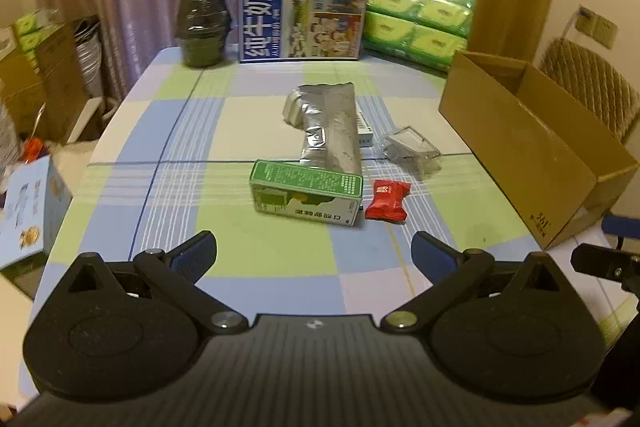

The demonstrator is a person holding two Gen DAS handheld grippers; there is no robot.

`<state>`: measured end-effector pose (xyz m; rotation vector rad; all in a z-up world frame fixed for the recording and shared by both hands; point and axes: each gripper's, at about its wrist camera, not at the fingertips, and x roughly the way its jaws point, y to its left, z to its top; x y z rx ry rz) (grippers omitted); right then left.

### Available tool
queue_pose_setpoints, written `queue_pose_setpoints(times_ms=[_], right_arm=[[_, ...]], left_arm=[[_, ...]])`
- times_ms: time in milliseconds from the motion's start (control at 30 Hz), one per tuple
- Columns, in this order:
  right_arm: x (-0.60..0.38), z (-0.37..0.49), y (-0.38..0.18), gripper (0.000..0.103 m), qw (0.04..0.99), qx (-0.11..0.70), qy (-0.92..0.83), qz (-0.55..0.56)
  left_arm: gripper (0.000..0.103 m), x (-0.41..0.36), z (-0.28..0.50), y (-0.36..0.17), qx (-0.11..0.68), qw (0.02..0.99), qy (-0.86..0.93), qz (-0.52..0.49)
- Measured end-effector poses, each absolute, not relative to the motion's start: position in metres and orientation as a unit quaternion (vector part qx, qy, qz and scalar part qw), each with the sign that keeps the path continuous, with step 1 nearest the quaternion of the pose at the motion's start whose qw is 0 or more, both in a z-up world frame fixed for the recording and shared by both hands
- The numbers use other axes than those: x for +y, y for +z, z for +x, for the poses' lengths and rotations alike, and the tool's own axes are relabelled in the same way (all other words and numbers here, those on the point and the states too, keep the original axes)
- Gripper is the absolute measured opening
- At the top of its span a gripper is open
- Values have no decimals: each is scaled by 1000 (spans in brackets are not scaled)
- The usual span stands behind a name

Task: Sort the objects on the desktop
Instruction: 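Withdraw both tools from the cardboard box back over the table, then reach the left tool to the green medicine box while the right tool reaches the red candy packet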

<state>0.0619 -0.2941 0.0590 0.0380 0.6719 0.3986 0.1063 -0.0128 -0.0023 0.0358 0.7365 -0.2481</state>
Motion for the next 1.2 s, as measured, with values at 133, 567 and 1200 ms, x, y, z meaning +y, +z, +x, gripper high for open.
queue_pose_setpoints(times_ms=[133, 567, 1200], right_arm=[[-286, 75, 55, 101, 922, 330, 202, -1], [-233, 152, 36, 101, 868, 339, 322, -164], [-173, 253, -27, 88, 748, 431, 424, -275]], left_arm=[[102, -14, 123, -10, 360, 920, -148, 56], [100, -13, 171, -39, 343, 875, -258, 225], [76, -38, 258, -73, 341, 755, -417, 373]])
